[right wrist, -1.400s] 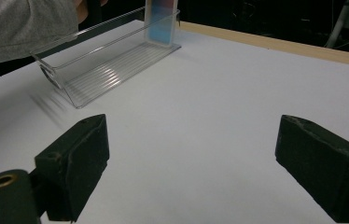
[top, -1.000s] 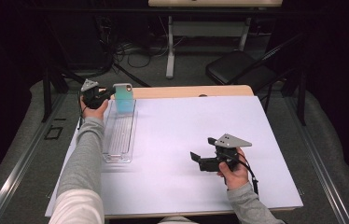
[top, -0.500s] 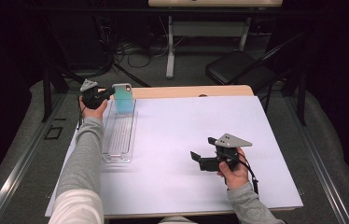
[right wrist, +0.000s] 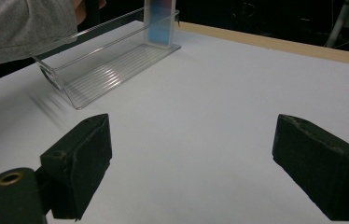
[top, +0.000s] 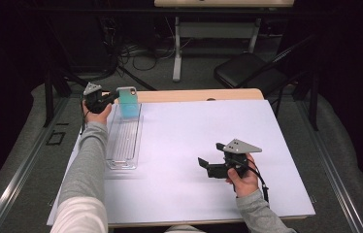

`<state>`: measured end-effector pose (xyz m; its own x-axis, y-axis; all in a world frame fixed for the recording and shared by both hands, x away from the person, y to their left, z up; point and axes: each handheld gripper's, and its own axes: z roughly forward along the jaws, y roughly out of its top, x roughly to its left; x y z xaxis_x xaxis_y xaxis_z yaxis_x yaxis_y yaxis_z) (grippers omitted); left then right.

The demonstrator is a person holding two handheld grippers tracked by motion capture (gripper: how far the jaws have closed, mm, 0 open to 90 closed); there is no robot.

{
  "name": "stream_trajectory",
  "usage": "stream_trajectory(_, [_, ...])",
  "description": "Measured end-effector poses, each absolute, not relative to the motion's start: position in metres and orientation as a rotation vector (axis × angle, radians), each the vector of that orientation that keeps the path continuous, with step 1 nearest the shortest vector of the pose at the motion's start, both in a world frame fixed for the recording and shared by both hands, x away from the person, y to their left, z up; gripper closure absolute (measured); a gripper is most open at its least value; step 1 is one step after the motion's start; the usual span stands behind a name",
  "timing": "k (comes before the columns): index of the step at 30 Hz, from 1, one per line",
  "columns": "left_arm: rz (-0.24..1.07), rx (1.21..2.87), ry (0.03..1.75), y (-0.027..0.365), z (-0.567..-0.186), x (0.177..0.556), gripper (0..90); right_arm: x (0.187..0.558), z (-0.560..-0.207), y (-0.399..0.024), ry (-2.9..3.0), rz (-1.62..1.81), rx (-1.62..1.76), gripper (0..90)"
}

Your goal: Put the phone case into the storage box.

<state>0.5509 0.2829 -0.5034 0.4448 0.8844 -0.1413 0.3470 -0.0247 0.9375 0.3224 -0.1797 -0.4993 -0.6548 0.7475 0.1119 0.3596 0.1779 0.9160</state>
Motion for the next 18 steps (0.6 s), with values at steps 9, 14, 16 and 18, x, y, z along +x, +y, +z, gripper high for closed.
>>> stream_trajectory(9, [0.623, 1.602, 1.12, 0.2844, -0.5043, 0.5515, 84.0, 0.3224, -0.4993, -0.18, 2.098, 1.47, 1.046, 11.5])
stream_trajectory(14, [0.626, 1.599, 1.128, 0.2853, -0.505, 0.552, 83.6, 0.3226, -0.4995, -0.1798, 2.1, 1.469, 1.047, 11.9])
stream_trajectory(16, [0.629, 1.598, 1.133, 0.2855, -0.5054, 0.5522, 83.0, 0.3226, -0.4996, -0.1797, 2.101, 1.469, 1.047, 12.0])
stream_trajectory(18, [0.629, 1.599, 1.141, 0.2859, -0.5058, 0.5524, 82.3, 0.3226, -0.4997, -0.1797, 2.101, 1.468, 1.046, 12.1])
